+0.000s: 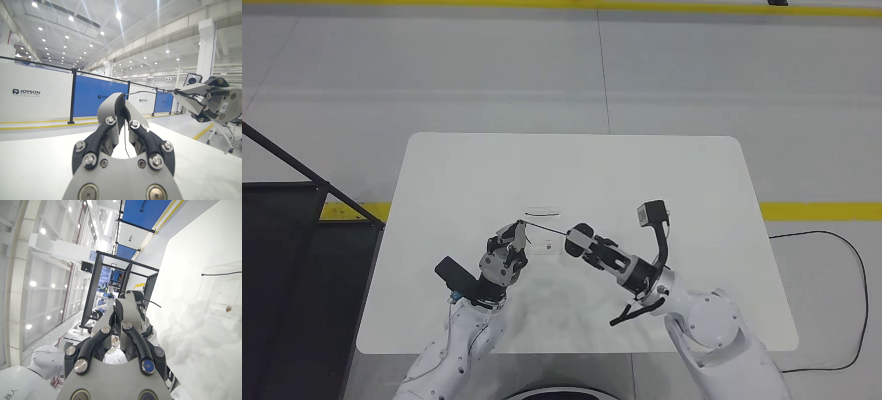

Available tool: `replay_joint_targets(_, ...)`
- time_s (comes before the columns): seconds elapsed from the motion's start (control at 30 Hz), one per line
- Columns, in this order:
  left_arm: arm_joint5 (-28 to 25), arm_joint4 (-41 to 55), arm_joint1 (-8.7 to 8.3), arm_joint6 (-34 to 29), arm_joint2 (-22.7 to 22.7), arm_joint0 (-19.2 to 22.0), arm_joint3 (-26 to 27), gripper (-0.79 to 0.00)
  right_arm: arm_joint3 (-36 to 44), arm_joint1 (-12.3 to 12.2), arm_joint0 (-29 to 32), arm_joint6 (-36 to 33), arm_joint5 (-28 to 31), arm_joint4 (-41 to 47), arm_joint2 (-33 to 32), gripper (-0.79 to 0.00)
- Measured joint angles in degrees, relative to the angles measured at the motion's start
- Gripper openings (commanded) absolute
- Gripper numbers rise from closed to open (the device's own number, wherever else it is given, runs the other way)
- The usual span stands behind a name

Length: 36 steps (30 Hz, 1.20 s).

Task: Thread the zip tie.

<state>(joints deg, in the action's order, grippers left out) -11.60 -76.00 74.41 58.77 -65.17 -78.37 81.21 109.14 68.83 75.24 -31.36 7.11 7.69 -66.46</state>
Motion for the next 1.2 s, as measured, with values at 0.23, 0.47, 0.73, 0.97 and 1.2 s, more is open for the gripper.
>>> replay_joint_targets(0.23,0.0,0.0,0.0,0.0,0.0,0.0,0.0,-0.785,0.29,-0.05,0.57,-0.07,0.6,-0.13,-0.25,-0.785)
replay_joint_targets(0.47,-0.49,0.51,0.01,-1.05,0.01,-0.13,0.58,-0.785,0.56,-0.11,1.08,-0.49,1.44,0.14,-0.54,-0.785)
replay_joint_targets(0.73,-6.85,1.9,-0.33,-3.4,-1.18,-0.45,1.94,-0.785,1.35,-0.29,2.91,-0.67,3.75,-0.41,-0.92,-0.785)
replay_joint_targets(0.97,-9.79,1.65,-0.42,-2.45,-1.37,-0.43,1.67,-0.785,2.01,-0.4,4.54,0.17,5.75,-1.13,-1.23,-0.785)
replay_joint_targets(1.2,-10.23,1.2,-0.34,-1.85,-1.25,-0.41,1.59,-0.785,2.1,-0.43,4.83,0.32,5.74,-1.04,-1.32,-0.785)
